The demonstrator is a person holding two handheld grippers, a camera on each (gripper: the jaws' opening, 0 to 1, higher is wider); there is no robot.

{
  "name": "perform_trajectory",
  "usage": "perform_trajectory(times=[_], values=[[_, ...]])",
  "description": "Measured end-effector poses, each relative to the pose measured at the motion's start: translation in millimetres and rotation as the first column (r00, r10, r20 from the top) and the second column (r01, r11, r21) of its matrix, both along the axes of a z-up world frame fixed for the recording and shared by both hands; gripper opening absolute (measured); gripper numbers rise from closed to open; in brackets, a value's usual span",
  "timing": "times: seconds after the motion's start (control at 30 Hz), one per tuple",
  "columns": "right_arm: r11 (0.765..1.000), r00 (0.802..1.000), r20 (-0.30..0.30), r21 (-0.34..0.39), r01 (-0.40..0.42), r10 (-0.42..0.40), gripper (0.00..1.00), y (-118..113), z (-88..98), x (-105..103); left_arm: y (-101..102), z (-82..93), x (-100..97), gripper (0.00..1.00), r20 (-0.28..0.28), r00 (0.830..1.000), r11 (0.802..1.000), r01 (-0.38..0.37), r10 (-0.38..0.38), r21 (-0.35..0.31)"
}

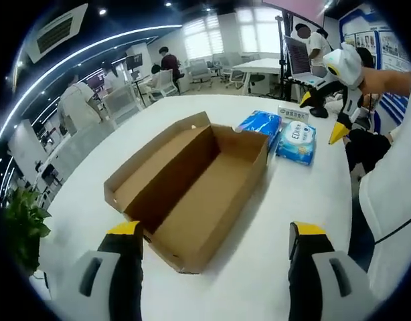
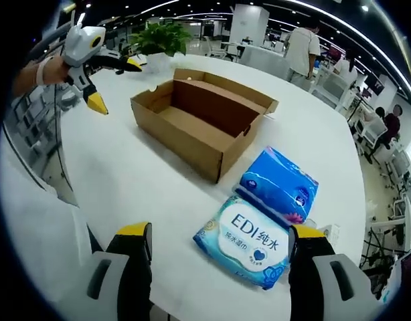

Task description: Operate the shoe box by opening the lid, removing the specified soft item, and placing it in the target area until the item is outside and the box remains undamaged.

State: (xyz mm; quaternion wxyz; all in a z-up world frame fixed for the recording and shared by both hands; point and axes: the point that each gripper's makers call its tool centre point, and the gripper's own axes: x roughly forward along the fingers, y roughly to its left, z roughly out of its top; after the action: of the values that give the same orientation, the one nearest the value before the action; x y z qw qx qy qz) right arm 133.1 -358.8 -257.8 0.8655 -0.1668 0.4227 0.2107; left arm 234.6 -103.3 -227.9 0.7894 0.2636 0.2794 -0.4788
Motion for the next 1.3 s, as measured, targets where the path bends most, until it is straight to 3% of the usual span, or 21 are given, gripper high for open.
perform_trajectory(times=[0.3,0.4,0.47,0.53,0.57,0.67,0.97,1.1,1.23,1.27,1.3], values=[[1.0,1.0,-0.003,-0.014,0.015,-0.015,0.85,21,3.5,4,-1,-16.3,23.3,0.85,-0.003,0.992,0.991,0.123,-0.123,0.054],[1.0,1.0,-0.005,-0.017,0.021,-0.021,0.85,26,3.3,6,-3,-25.9,25.5,0.76,-0.033,0.987,0.985,0.16,-0.158,0.064],[0.999,1.0,-0.008,-0.017,0.027,-0.027,0.85,31,3.7,8,-6,-33.4,22.1,0.67,-0.059,0.973,0.971,0.229,-0.225,0.068],[0.999,0.999,-0.008,-0.019,0.031,-0.032,0.85,39,4.1,11,-4,-40.1,21.0,0.66,-0.062,0.964,0.959,0.263,-0.257,0.107],[0.999,0.999,-0.009,-0.022,0.032,-0.033,0.85,42,3.7,12,-2,-49.5,17.9,0.66,-0.071,0.949,0.937,0.314,-0.306,0.153],[0.999,0.999,-0.013,-0.026,0.034,-0.035,0.85,52,1.7,15,-3,-58.8,16.2,0.6,-0.074,0.934,0.918,0.358,-0.35,0.168],[0.998,0.999,-0.008,-0.029,0.053,-0.053,0.85,73,0.1,13,-5,-80.8,16.3,0.48,-0.116,0.917,0.893,0.398,-0.381,0.211],[0.997,0.997,-0.002,-0.005,0.074,-0.074,0.85,76,1.3,19,-5,-89.5,16.2,0.29,-0.141,0.91,0.879,0.414,-0.39,0.237],[0.998,0.998,-0.01,-0.014,0.066,-0.066,0.84,78,1.1,25,2,-100.3,18.3,0.3,-0.149,0.91,0.86,0.415,-0.387,0.297],[0.998,0.998,0.003,-0.009,0.065,-0.065,0.84,79,5.9,30,-1,-103.3,16.8,0.29,-0.139,0.894,0.842,0.447,-0.425,0.3],[0.998,0.998,0.001,-0.006,0.067,-0.067,0.84,79,6.4,32,-1,-104.7,15.7,0.28,-0.145,0.892,0.841,0.451,-0.427,0.298]])
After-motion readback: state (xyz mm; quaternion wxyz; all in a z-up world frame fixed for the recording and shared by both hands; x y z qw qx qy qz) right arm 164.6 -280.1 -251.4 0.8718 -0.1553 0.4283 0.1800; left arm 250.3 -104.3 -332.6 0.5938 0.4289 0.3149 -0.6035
